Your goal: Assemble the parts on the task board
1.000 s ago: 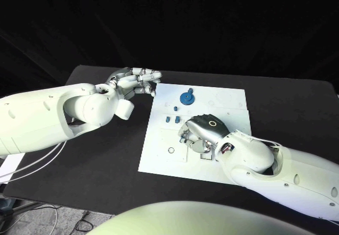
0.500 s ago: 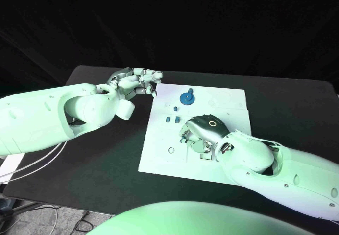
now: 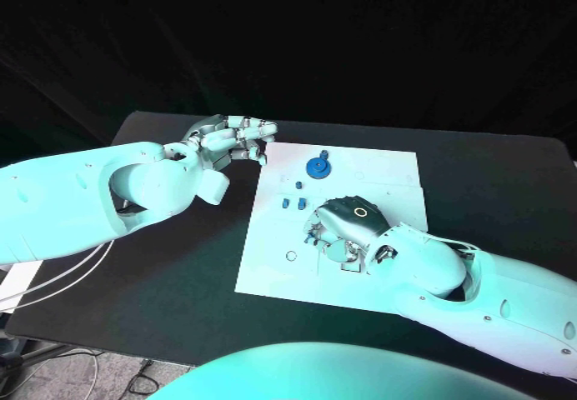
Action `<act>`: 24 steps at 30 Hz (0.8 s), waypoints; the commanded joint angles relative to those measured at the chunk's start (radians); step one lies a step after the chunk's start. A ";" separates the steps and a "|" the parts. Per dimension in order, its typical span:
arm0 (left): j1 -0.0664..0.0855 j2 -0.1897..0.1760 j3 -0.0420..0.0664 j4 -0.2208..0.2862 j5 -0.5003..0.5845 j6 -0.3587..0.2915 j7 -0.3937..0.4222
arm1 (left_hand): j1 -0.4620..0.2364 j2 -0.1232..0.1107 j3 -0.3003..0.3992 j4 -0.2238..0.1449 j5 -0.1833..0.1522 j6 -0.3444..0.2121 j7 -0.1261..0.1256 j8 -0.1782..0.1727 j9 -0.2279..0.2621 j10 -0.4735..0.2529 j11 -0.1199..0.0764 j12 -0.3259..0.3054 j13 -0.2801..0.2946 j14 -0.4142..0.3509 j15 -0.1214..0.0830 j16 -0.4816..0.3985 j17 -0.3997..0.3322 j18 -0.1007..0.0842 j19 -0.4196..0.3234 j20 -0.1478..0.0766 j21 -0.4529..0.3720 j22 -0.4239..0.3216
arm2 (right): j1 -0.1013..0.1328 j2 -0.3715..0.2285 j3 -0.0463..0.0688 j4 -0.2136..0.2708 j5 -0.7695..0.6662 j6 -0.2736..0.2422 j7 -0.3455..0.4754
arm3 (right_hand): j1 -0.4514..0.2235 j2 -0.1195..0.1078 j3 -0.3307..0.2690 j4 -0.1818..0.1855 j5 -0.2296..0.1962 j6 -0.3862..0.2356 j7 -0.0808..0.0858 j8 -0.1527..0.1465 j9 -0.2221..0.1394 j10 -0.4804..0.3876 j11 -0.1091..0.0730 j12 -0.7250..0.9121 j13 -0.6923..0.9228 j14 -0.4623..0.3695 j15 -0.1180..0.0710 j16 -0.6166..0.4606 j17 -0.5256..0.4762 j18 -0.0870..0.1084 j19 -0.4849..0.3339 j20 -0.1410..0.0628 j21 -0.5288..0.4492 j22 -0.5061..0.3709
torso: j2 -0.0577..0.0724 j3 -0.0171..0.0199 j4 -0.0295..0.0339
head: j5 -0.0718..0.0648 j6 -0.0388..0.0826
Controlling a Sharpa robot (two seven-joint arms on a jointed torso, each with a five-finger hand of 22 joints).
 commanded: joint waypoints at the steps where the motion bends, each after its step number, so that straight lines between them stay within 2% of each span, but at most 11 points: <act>1: 0.001 0.002 0.001 0.001 -0.006 0.021 0.005 | 0.004 0.008 -0.003 -0.004 -0.002 -0.006 -0.001 0.006 -0.001 -0.007 -0.002 -0.001 -0.002 -0.001 -0.002 -0.007 -0.001 0.011 -0.003 0.003 -0.005 -0.002 | -0.001 -0.001 0.000 0.003 -0.019 0.001 -0.003 | -0.006 0.002 0.000 -0.003 0.003 0.005 0.005 0.005 0.002 0.001 0.003 -0.001 0.000 0.017 0.000 0.001 0.000 0.001 0.002 0.002 0.004 0.035 | 0.000 0.0000 -0.0001 | -0.001 0.000; 9: 0.001 0.003 0.001 0.000 -0.009 0.024 0.002 | 0.006 0.009 -0.003 -0.005 -0.002 -0.006 -0.001 0.007 -0.001 -0.007 -0.002 -0.001 -0.002 -0.001 -0.002 -0.007 -0.002 0.011 -0.002 0.003 -0.006 -0.002 | -0.001 -0.002 0.000 0.006 -0.046 0.015 -0.025 | -0.006 0.002 0.001 -0.003 0.003 0.005 0.004 0.006 0.002 0.002 0.002 -0.001 0.000 0.017 0.000 0.000 -0.001 0.001 0.002 0.002 0.004 0.035 | 0.000 -0.0005 0.0004 | -0.001 0.000; 18: 0.001 0.003 0.001 -0.002 -0.013 0.028 -0.003 | 0.008 0.010 -0.002 -0.006 -0.002 -0.007 -0.001 0.007 -0.001 -0.008 -0.002 -0.001 -0.002 -0.001 -0.002 -0.007 -0.003 0.011 -0.002 0.003 -0.007 -0.003 | -0.003 -0.010 0.000 0.024 -0.101 0.001 -0.062 | -0.008 0.002 0.000 -0.002 0.002 0.007 0.004 0.006 0.002 0.003 0.002 0.000 0.000 0.017 0.000 0.001 -0.001 0.001 0.003 0.002 0.005 0.037 | 0.000 -0.0005 -0.0001 | -0.001 0.000; 24: 0.001 0.004 0.001 -0.003 -0.014 0.030 -0.001 | 0.010 0.011 -0.002 -0.006 -0.002 -0.007 -0.001 0.007 -0.001 -0.008 -0.002 -0.001 -0.003 0.000 -0.002 -0.008 -0.003 0.011 -0.001 0.003 -0.007 -0.004 | -0.003 -0.014 0.000 0.031 -0.125 0.024 -0.078 | -0.008 0.001 -0.001 -0.002 0.002 0.007 0.004 0.006 0.003 0.003 0.002 0.000 0.000 0.017 0.000 0.001 -0.001 0.000 0.004 0.002 0.005 0.038 | 0.000 -0.0016 -0.0001 | -0.001 0.000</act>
